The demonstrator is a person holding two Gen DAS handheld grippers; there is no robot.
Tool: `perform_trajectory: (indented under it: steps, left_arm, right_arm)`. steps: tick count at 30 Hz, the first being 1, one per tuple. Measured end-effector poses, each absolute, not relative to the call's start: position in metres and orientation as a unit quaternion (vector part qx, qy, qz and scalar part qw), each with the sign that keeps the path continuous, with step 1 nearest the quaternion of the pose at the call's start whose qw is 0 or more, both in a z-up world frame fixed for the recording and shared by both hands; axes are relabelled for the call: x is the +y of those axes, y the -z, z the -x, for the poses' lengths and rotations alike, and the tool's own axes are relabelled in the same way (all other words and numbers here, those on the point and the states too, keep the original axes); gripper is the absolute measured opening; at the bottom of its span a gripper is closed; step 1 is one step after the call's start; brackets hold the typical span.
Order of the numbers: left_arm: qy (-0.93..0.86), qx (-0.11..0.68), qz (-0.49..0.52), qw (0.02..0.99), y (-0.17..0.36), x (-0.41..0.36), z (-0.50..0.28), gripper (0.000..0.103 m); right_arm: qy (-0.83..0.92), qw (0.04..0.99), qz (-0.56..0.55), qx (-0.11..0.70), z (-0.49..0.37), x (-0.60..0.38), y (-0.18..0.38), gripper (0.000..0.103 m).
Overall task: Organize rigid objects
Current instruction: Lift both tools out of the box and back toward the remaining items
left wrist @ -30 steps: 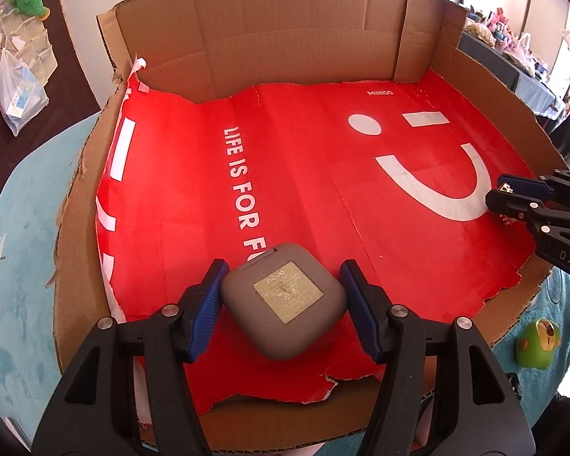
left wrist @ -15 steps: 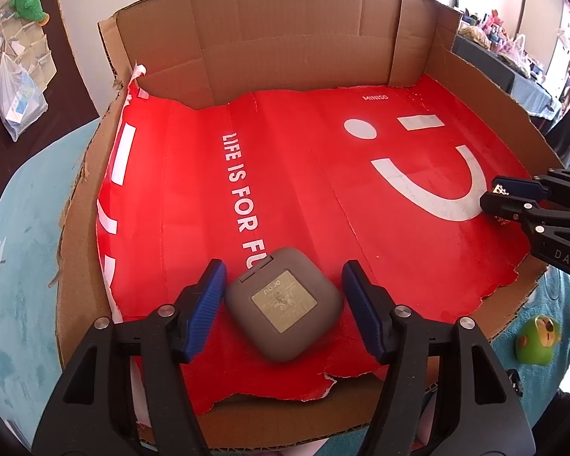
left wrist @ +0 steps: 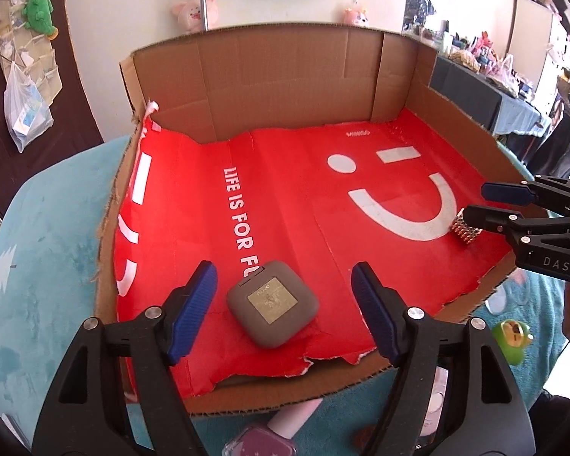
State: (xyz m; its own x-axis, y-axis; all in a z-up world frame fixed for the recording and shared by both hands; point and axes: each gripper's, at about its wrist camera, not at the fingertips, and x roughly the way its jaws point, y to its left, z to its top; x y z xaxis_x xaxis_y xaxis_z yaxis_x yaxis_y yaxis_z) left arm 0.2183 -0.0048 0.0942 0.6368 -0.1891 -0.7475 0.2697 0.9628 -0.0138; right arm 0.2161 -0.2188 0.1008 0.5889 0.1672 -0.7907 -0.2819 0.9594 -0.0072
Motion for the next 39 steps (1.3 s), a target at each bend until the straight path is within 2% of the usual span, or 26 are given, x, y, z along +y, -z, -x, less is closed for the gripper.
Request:
perform_trajectory:
  steps: [3,5,12,14,22,30,39]
  left_arm:
    - [0.127,0.384,-0.047,0.913,-0.105,-0.005,-0.206,0.077]
    - [0.124,0.368,-0.048,0.921,-0.114,-0.005,-0.196,0.077]
    - [0.131,0.291,-0.026,0.947,-0.147,-0.003,-0.154,0.096]
    - [0.131,0.267,-0.022,0.954,-0.155,-0.002,-0.139,0.097]
    - [0.112,0.207,-0.003,0.972,-0.164,0.005,-0.085,0.103]
    - [0.064,0.15,-0.005,0.987,-0.147,0.008,-0.035,0.103]
    - [0.054,0.202,0.006,0.978,-0.093,0.005,-0.023,0.103]
  right_arm:
    - [-0.121,0.899,0.065,0.416,-0.207,-0.222,-0.114,0.06]
    - [-0.122,0.904,0.064,0.405,-0.199,-0.223,-0.124,0.062]
    - [-0.127,0.927,0.051,0.35,-0.16,-0.23,-0.162,0.071]
    - [-0.127,0.934,0.05,0.33,-0.146,-0.231,-0.173,0.076]
    - [-0.124,0.96,0.041,0.248,-0.077,-0.233,-0.202,0.103]
    - [-0.096,0.976,0.05,0.192,-0.012,-0.224,-0.184,0.103]
    - [-0.068,0.973,0.018,0.221,0.004,-0.223,-0.117,0.103]
